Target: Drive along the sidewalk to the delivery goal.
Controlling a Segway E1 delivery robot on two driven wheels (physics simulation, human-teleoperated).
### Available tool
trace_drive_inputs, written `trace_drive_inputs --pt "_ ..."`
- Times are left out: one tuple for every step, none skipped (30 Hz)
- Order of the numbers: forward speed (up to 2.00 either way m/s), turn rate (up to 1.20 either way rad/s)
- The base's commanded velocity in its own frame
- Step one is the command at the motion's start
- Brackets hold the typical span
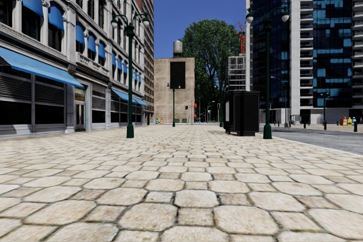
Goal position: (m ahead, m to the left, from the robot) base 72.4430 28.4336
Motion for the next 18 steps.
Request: trace_drive_inputs --pt "2.00 0.00" --pt "2.00 0.00" --pt "2.00 0.00" --pt "2.00 0.00" --pt "2.00 0.00" --pt "2.00 0.00" --pt "2.00 0.00" --pt "2.00 0.00" --pt "2.00 0.00" --pt "2.00 0.00" --pt "2.00 0.00" --pt "2.00 0.00" --pt "2.00 0.00" --pt "2.00 0.00" --pt "2.00 0.00" --pt "2.00 0.00" --pt "2.00 0.00" --pt "2.00 0.00"
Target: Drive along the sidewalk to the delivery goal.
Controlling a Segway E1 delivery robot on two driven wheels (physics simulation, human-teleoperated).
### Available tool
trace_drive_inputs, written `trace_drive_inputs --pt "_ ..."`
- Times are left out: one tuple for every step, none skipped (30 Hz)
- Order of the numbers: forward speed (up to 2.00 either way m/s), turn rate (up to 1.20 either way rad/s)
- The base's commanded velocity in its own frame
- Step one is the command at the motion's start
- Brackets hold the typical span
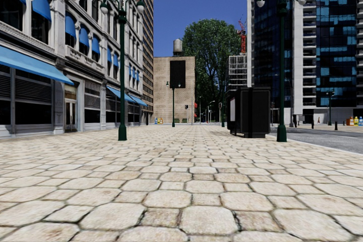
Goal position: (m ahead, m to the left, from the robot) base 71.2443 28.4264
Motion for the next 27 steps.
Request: trace_drive_inputs --pt "2.00 0.00" --pt "2.00 0.00" --pt "2.00 0.00" --pt "2.00 0.00" --pt "2.00 0.00" --pt "2.00 0.00" --pt "2.00 0.00" --pt "2.00 0.00" --pt "2.00 0.00" --pt "2.00 0.00" --pt "2.00 0.00" --pt "2.00 0.00" --pt "2.00 0.00" --pt "2.00 0.00" --pt "2.00 0.00" --pt "2.00 0.00" --pt "2.00 0.00" --pt "2.00 0.00" --pt "2.00 0.00" --pt "2.00 0.00" --pt "2.00 0.00" --pt "2.00 0.00" --pt "2.00 0.00" --pt "2.00 0.00" --pt "2.00 0.00" --pt "2.00 0.00" --pt "2.00 0.00"
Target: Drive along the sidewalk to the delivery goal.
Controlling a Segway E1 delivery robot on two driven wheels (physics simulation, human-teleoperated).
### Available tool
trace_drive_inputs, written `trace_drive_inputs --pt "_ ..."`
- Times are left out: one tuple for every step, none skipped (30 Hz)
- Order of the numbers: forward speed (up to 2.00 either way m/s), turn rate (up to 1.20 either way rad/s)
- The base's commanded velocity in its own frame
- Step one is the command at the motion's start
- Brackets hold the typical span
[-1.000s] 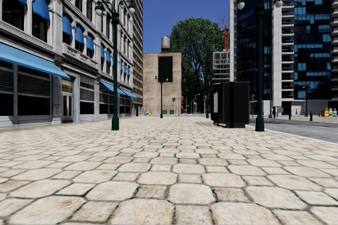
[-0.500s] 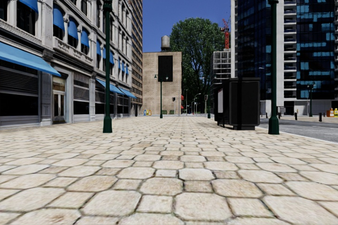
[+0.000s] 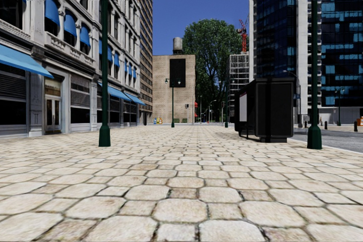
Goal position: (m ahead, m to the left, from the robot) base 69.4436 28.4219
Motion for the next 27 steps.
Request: trace_drive_inputs --pt "2.00 0.05" --pt "2.00 0.11" --pt "2.00 0.13" --pt "2.00 0.13" --pt "2.00 0.17" --pt "2.00 0.18" --pt "2.00 0.18" --pt "2.00 0.18" --pt "2.00 0.19" --pt "2.00 0.19" --pt "2.00 0.19" --pt "2.00 0.19" --pt "2.00 0.19" --pt "2.00 0.20" --pt "2.00 0.21" --pt "2.00 0.23" --pt "2.00 0.25" --pt "2.00 0.25" --pt "2.00 0.26" --pt "2.00 0.26" --pt "2.00 0.26" --pt "2.00 0.26" --pt "2.00 0.26" --pt "2.00 0.26" --pt "2.00 0.26" --pt "2.00 0.26" --pt "2.00 0.26"
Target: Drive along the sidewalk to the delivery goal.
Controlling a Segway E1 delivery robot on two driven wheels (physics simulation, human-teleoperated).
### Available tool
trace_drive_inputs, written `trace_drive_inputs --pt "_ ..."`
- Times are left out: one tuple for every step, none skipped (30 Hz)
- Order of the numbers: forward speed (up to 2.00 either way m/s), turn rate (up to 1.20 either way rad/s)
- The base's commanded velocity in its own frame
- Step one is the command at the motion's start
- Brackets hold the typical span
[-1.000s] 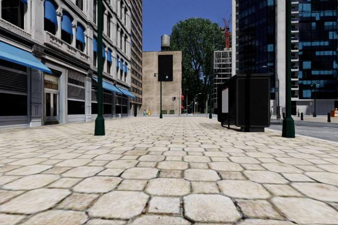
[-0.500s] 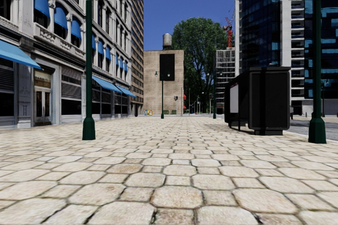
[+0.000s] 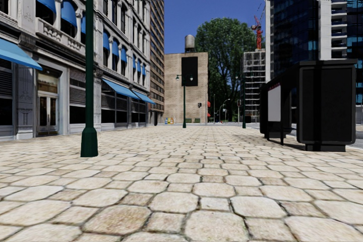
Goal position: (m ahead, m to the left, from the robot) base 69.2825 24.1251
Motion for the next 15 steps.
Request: trace_drive_inputs --pt "2.00 0.26" --pt "2.00 0.26" --pt "2.00 0.26" --pt "2.00 0.26" --pt "2.00 0.26" --pt "2.00 0.26" --pt "2.00 0.26" --pt "2.00 0.22" --pt "2.00 0.22" --pt "2.00 0.19" --pt "2.00 0.19" --pt "2.00 0.19" --pt "2.00 0.19" --pt "2.00 0.19" --pt "2.00 0.19"
